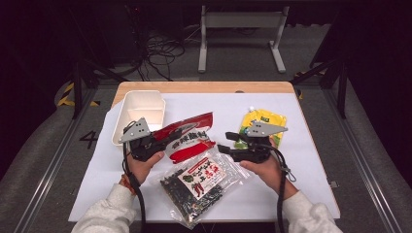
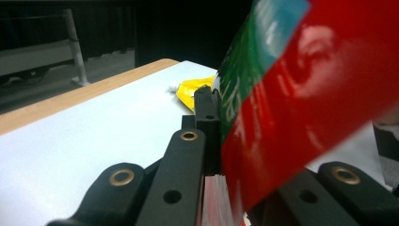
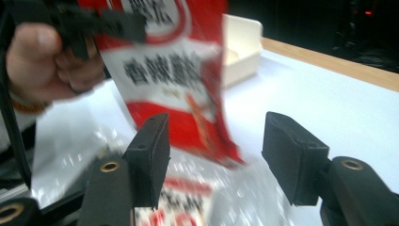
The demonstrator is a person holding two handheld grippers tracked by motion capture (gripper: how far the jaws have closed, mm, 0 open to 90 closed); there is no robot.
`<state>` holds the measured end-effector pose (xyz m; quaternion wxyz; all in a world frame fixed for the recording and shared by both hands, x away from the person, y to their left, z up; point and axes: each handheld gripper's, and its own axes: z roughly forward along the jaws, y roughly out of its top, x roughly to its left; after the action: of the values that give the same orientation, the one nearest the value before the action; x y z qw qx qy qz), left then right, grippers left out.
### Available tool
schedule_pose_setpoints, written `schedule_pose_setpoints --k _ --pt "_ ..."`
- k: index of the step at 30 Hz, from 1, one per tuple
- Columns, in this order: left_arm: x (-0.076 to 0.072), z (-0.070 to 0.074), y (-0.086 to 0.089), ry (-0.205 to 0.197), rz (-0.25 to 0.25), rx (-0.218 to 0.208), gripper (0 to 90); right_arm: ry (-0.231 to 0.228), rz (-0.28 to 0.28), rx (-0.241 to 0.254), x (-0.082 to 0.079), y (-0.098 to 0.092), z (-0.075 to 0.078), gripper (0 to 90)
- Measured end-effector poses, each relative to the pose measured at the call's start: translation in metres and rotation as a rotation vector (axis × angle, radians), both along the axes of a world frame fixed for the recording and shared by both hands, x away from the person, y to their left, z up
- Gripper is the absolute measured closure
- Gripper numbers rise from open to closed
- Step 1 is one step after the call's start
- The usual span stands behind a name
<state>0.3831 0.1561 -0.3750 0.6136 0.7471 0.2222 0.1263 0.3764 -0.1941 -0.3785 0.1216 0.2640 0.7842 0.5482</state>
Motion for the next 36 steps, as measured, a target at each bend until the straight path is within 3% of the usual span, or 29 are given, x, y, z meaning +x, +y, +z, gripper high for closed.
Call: schedule_pose_setpoints --k 1,2,3,5,7,14,22,26,31,36 --pt "0.000 0.002 0.000 -0.008 -0.007 0.003 89.9 -0.002 -0.037 -0.036 -0.008 -0.018 -0.003 35.8" --pt "0.000 0.002 0.000 -0.008 -0.007 0.003 89.9 -0.002 -0.037 -0.036 -0.008 -0.018 -0.003 35.8" --pt "0.000 0.003 0.000 -0.012 -0.006 -0.001 89.8 0.002 -0.060 -0.048 -0.014 -0.034 -0.005 33.6" --pt "0.001 0.005 0.003 -0.010 0.003 -0.006 89.8 0.008 -0.073 -0.053 -0.016 -0.039 -0.006 32.5" --pt "0.003 0.007 0.007 -0.010 0.007 -0.018 89.8 0.020 -0.111 -0.085 -0.022 -0.056 -0.010 30.6" --pt "0.011 0.024 0.018 -0.050 0.007 0.010 89.8 0.065 -0.187 -0.120 -0.033 -0.092 -0.025 29.0" --pt "0.031 0.058 0.039 -0.082 0.041 0.060 89.8 0.106 -0.230 -0.138 -0.039 -0.110 -0.038 28.5" --pt "0.041 0.067 0.049 -0.089 0.076 0.076 89.8 0.112 -0.235 -0.139 -0.041 -0.114 -0.041 28.0" --pt "0.051 0.077 0.065 -0.094 0.126 0.065 89.8 0.105 -0.253 -0.128 -0.047 -0.121 -0.040 27.6" --pt "0.062 0.080 0.081 -0.089 0.166 0.070 89.8 0.107 -0.281 -0.126 -0.054 -0.128 -0.043 27.6"
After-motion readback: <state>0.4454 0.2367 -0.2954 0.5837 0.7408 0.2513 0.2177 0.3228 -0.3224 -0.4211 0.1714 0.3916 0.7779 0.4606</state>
